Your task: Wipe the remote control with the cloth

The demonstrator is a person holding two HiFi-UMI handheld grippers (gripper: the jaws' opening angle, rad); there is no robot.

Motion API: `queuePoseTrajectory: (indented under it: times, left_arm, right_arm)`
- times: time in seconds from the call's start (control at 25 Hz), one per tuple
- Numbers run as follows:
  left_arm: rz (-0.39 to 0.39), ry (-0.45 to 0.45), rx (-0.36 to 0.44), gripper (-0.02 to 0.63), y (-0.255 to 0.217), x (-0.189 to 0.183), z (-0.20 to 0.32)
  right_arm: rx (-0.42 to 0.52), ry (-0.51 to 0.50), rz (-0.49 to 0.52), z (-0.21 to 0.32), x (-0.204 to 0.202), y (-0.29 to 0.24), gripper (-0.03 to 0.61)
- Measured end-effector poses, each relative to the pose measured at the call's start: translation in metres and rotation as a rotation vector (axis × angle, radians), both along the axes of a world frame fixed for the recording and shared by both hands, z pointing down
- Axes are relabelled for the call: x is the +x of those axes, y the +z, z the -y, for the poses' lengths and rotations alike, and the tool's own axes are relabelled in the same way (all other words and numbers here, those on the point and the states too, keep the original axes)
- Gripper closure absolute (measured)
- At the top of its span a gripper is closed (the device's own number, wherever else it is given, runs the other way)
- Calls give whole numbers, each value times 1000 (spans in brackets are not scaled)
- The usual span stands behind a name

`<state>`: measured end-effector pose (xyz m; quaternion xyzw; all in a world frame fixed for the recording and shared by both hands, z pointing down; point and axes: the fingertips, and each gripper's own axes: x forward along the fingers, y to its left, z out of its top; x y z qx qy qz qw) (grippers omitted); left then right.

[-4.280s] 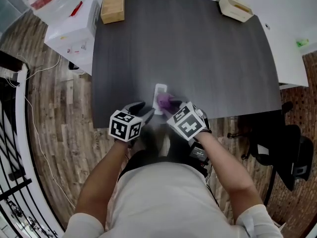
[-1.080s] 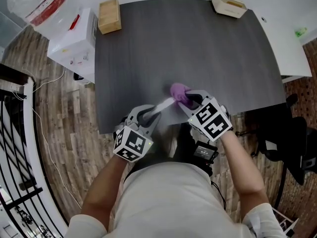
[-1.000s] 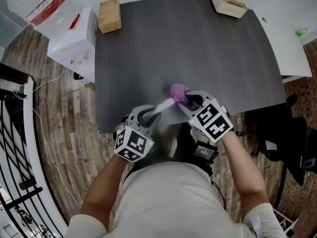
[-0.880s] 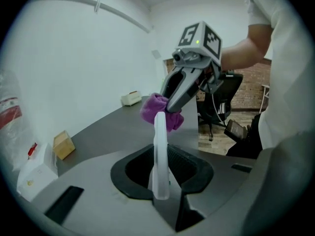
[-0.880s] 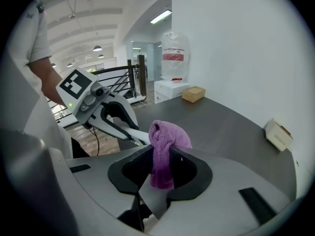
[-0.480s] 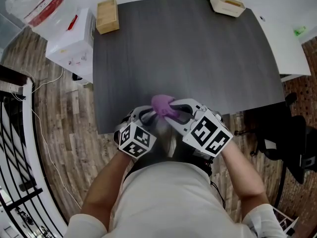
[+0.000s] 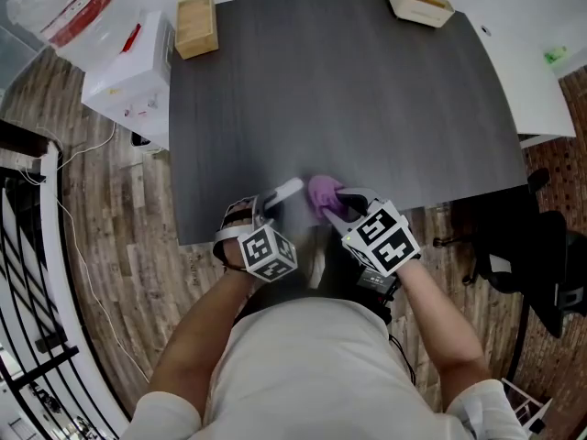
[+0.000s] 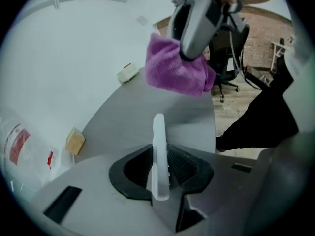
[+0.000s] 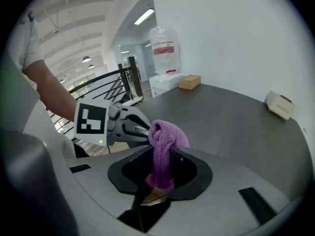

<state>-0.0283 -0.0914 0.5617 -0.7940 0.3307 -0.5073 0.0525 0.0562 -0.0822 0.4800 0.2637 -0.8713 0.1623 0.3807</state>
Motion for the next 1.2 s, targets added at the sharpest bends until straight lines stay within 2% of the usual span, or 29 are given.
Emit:
queuePoseTrajectory:
  times: [0.12, 0.2, 0.32, 0.4, 0.52, 0.6, 0.8, 0.96, 1.04, 1.2]
  left_arm:
    - [5, 17, -14, 523, 6, 8, -11]
    - [9, 46, -53, 505, 12, 15, -20]
    - [-6, 76, -131, 424, 21, 21, -34]
    - [-49, 73, -172, 387, 19, 22, -40]
    - [-160, 16, -210, 380, 4, 8, -41]
    - [-193, 1, -219, 380, -1, -5, -41]
    - [-188, 136, -244, 383, 3, -2, -49]
    - [-221, 191, -291, 382, -8, -6, -57]
    - [-184, 226, -293, 382, -5, -13, -65]
    - [-54, 299, -267, 382, 20, -16, -68]
  right_arm:
    - [-71, 33, -37, -8, -1, 38, 474]
    - [-103, 39, -55, -12, -6, 57, 474]
    - [-140, 61, -53, -10, -13, 73, 474]
    - [-144, 77, -53, -3, -15, 76, 474]
    - [-115, 99, -80, 13, -13, 79, 474]
    - [-101, 110, -103, 27, -11, 84, 474]
    - [-107, 84, -148, 46, -25, 88, 474]
    - [-68, 19, -199, 54, -35, 88, 474]
    - [-67, 3, -211, 55, -36, 89, 474]
    - [-62, -24, -231, 56, -36, 91, 474]
